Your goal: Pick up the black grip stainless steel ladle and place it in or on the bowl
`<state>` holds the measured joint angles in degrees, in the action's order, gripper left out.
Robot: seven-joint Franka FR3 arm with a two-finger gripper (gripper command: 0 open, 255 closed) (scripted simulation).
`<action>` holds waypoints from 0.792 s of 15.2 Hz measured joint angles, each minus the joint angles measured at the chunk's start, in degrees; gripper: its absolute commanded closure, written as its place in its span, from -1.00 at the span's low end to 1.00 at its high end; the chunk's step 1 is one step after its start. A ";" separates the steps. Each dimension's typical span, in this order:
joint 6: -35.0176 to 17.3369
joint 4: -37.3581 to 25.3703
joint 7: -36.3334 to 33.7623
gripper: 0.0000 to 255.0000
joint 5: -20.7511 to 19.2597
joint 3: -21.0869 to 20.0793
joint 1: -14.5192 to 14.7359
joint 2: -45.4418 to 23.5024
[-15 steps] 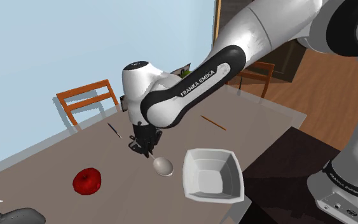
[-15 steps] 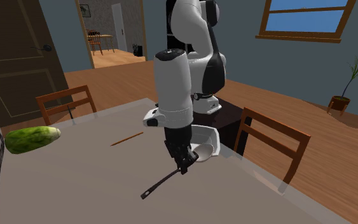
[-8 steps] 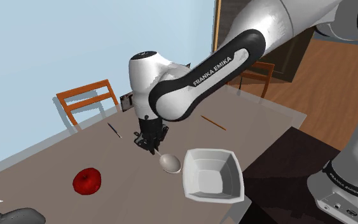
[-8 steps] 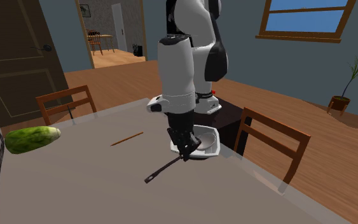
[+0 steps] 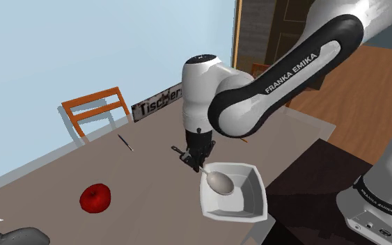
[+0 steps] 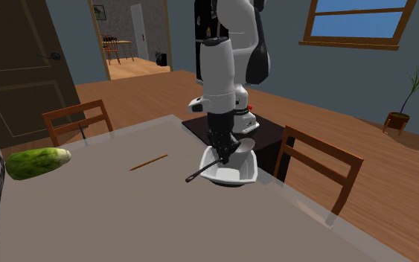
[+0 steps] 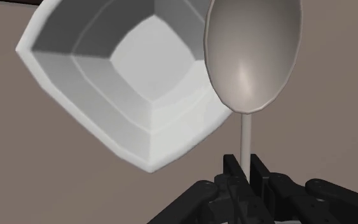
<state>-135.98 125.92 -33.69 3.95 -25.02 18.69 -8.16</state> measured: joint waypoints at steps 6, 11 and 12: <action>-1.60 14.57 6.12 1.00 8.70 -0.60 -0.53 13.63; -3.70 21.97 9.16 1.00 12.71 -0.14 0.45 18.95; -4.59 22.19 9.14 1.00 12.59 -0.23 0.40 18.26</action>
<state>-140.57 148.11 -24.55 16.54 -25.25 19.09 10.10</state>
